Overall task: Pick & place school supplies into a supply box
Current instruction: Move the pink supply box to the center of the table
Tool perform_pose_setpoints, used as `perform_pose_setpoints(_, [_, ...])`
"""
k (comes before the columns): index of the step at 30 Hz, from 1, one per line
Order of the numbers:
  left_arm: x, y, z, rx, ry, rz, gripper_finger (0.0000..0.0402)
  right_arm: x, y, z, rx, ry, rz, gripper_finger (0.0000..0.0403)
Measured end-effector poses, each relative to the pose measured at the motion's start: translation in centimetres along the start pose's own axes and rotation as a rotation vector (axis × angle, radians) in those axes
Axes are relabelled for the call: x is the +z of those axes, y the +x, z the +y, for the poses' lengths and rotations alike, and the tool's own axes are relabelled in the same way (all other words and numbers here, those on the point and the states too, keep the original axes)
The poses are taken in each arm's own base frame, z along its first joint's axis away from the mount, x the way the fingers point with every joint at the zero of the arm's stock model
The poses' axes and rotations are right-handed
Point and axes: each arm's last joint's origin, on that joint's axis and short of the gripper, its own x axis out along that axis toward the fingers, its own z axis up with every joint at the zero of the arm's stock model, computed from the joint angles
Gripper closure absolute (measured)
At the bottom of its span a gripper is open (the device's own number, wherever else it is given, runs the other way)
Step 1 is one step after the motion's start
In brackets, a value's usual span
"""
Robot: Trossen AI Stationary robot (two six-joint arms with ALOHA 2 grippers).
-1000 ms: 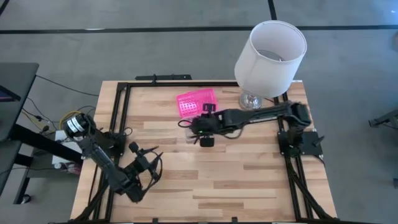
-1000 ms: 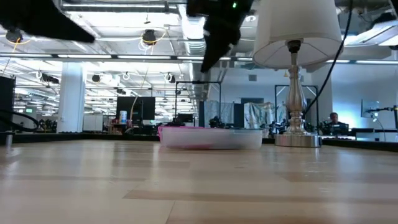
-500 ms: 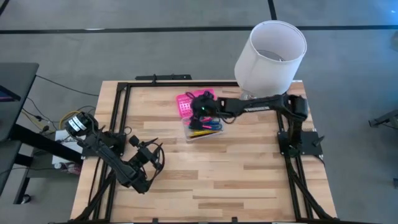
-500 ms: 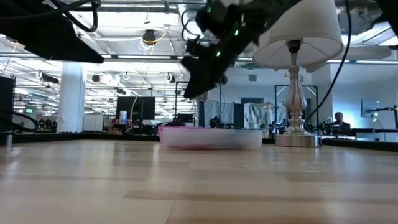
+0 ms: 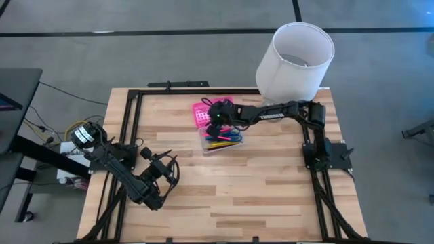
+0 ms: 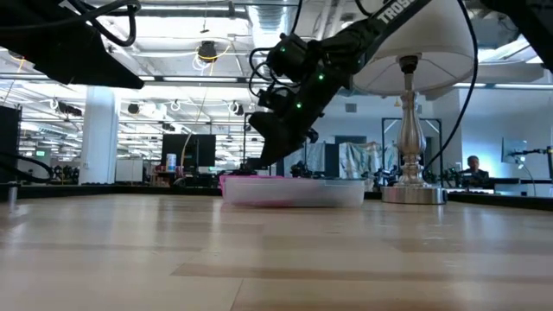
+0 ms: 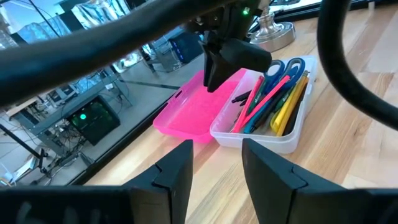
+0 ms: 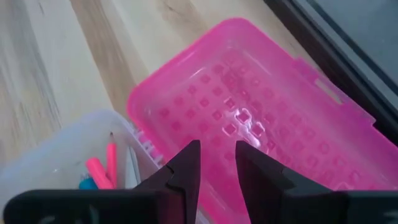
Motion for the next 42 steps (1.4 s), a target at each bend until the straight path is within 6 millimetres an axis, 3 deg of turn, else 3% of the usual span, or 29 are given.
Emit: perform_pose_setpoints(42, [-0.1,-0.2,0.0,-0.007,-0.001,0.006,0.0269,-1.0,0.1,0.2,0.07,0.056,0.085,0.0308])
